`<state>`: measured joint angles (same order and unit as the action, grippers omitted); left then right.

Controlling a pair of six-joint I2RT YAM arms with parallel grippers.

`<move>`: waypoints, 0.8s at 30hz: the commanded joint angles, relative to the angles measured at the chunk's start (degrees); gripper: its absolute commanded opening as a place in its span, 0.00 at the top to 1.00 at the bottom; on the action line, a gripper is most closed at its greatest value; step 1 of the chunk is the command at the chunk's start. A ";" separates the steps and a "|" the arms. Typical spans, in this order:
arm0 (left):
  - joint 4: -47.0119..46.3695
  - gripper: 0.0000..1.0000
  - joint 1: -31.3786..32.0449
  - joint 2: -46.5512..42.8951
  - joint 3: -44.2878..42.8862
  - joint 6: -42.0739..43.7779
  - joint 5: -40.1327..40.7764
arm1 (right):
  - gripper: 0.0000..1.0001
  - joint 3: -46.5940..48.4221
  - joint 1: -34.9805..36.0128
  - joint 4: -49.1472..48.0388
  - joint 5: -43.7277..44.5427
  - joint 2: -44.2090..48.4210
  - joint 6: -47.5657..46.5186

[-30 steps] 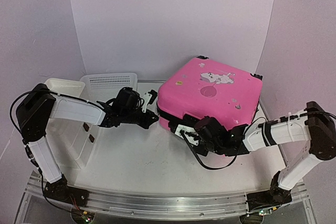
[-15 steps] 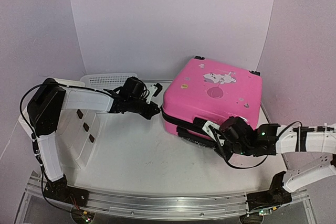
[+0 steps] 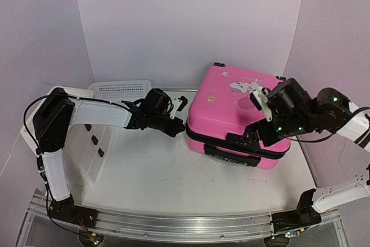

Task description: Open, take out, and arrange the luggage

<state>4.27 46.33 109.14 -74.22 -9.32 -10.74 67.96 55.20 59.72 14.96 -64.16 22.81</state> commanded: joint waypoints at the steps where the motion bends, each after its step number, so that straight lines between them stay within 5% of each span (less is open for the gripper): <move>1: -3.42 1.00 8.86 -2.51 -0.30 -5.21 -5.89 | 0.02 8.59 -0.98 12.65 12.75 0.01 5.36; 3: -3.69 1.00 11.82 -1.99 -1.24 -6.39 -5.83 | 0.02 11.34 -4.50 15.10 15.26 -1.05 5.37; 8: -4.02 1.00 19.42 1.30 -5.74 -9.04 -4.25 | 0.02 15.74 -16.43 15.46 3.72 -6.06 0.57; 18: -6.25 1.00 21.20 2.55 -6.23 -7.08 -1.44 | 0.02 27.22 -16.34 15.66 -4.08 -20.86 -6.75; 24: -8.06 1.00 21.06 4.09 -6.11 -8.18 -3.05 | 0.02 40.84 -14.48 16.92 2.63 -34.98 -7.12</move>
<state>1.13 67.72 113.03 -78.41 -17.56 -12.01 100.92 39.31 76.69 13.61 -93.17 16.95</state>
